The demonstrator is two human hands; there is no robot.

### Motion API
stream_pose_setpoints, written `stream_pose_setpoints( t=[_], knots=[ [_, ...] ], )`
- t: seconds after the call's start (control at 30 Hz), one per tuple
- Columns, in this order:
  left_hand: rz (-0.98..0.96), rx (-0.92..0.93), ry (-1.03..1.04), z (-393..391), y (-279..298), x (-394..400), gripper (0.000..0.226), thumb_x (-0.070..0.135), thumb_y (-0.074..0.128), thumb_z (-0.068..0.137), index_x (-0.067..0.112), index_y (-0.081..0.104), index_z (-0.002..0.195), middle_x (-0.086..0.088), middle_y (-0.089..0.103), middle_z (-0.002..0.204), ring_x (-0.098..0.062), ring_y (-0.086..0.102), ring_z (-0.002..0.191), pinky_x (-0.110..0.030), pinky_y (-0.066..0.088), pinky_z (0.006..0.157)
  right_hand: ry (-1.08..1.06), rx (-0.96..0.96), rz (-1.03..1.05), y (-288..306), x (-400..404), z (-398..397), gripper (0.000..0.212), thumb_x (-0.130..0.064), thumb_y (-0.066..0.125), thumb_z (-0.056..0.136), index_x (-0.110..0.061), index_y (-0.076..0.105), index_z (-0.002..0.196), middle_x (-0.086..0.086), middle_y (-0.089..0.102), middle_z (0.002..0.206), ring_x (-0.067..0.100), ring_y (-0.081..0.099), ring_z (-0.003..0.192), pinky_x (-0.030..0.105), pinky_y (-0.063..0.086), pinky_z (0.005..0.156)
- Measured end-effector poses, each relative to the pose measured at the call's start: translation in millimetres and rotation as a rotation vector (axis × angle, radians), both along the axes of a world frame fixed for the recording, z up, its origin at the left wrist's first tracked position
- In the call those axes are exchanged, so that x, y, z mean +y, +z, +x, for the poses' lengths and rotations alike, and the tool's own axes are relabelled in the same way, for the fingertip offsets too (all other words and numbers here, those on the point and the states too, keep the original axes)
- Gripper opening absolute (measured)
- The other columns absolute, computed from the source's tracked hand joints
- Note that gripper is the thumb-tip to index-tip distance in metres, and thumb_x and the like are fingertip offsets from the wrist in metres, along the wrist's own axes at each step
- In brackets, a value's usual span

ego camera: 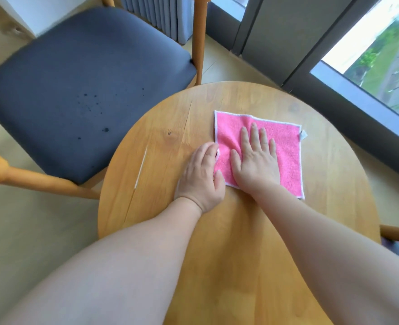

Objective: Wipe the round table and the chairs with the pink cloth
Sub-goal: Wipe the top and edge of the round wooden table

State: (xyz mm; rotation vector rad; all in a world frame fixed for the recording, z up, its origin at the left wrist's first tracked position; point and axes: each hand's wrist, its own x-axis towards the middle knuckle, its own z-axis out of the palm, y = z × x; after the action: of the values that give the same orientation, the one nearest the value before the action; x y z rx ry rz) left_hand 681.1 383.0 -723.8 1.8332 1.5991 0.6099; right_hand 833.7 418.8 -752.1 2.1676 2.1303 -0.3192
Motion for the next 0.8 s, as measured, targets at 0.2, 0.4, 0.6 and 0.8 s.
stream_pose_setpoints(
  t=[0.2,0.4,0.6,0.8],
  knots=[
    [-0.013,0.224,0.028,-49.1,-16.4,-26.4,0.054,0.021,0.039,0.094,0.008,0.031,0.146,-0.006,0.029,0.154,-0.02,0.019,0.143,-0.029,0.009,0.116,-0.043,-0.017,-0.011,-4.2,-59.0,-4.7,0.07,-0.054,0.008,0.092,-0.021,0.001,0.154,0.002,-0.006,0.162,0.022,-0.009,0.149,0.042,-0.007,0.12],
    [0.008,0.541,-0.069,-126.5,-12.4,-62.6,0.06,0.032,0.024,0.092,0.012,0.028,0.149,-0.003,0.021,0.158,-0.016,0.012,0.146,-0.028,-0.007,0.117,-0.082,-0.017,-0.082,4.1,-122.9,-24.1,0.069,-0.053,0.002,0.091,-0.021,-0.009,0.151,0.0,-0.019,0.157,0.021,-0.017,0.147,0.042,-0.01,0.119],
    [0.044,0.588,-0.063,-132.6,-11.1,-57.0,0.063,0.036,0.023,0.089,0.012,0.031,0.147,-0.007,0.024,0.157,-0.019,0.016,0.145,-0.032,-0.003,0.118,-0.095,-0.04,-0.067,6.6,-132.2,-30.3,0.068,-0.052,0.004,0.09,-0.021,-0.007,0.15,-0.002,-0.018,0.156,0.019,-0.017,0.146,0.042,-0.009,0.119],
    [0.016,0.567,-0.063,-133.4,-10.2,-61.3,0.062,0.034,0.025,0.088,0.013,0.037,0.145,-0.007,0.029,0.155,-0.02,0.021,0.144,-0.038,0.003,0.118,-0.093,-0.052,-0.082,7.4,-115.7,-34.8,0.072,-0.052,0.007,0.09,-0.02,0.003,0.154,0.002,-0.007,0.162,0.022,-0.012,0.148,0.043,-0.008,0.12]
  ],
)
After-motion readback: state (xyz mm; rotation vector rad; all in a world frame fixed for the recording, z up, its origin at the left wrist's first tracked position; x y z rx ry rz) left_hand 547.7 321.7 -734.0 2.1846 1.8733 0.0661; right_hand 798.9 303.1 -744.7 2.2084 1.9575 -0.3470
